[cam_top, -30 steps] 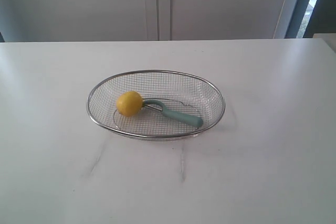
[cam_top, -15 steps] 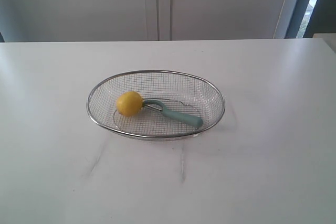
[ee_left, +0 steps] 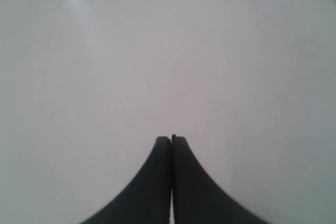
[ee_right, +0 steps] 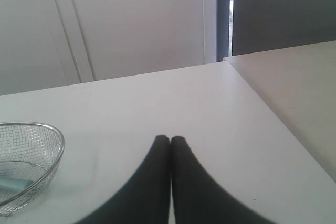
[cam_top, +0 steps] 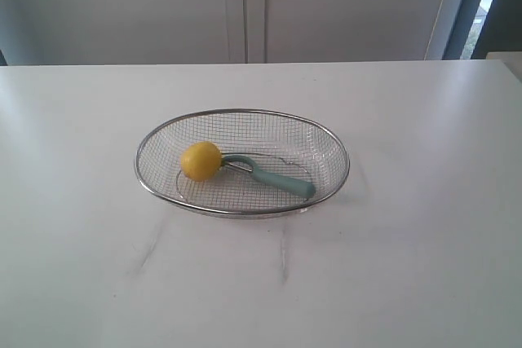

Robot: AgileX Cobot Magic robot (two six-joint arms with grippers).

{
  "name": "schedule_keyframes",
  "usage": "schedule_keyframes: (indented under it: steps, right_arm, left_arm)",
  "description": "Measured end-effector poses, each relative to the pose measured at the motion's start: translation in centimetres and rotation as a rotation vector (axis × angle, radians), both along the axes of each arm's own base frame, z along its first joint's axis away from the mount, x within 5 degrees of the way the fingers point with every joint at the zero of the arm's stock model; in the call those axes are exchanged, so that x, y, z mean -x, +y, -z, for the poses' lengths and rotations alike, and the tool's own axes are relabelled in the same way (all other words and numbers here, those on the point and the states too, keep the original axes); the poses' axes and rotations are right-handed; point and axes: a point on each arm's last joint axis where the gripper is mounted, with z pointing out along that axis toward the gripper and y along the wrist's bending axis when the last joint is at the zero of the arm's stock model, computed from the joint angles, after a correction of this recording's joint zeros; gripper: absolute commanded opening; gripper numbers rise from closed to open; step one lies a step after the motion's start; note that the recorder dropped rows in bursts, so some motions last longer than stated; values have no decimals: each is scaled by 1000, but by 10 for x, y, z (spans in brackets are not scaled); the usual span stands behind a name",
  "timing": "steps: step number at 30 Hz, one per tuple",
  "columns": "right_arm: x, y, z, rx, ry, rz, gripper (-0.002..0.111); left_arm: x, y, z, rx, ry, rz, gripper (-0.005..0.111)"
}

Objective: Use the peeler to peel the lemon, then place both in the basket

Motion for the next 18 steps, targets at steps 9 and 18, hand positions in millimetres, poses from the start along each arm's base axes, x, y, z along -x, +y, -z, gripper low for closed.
schedule_keyframes:
  steps: [9,18]
  right_arm:
    - [-1,0,2,13,7,-2,0]
    - [-3,-1,9,39,21,-2,0]
  left_arm:
    - [0,0,0,0,0,0,0]
    - [0,0,0,0,0,0,0]
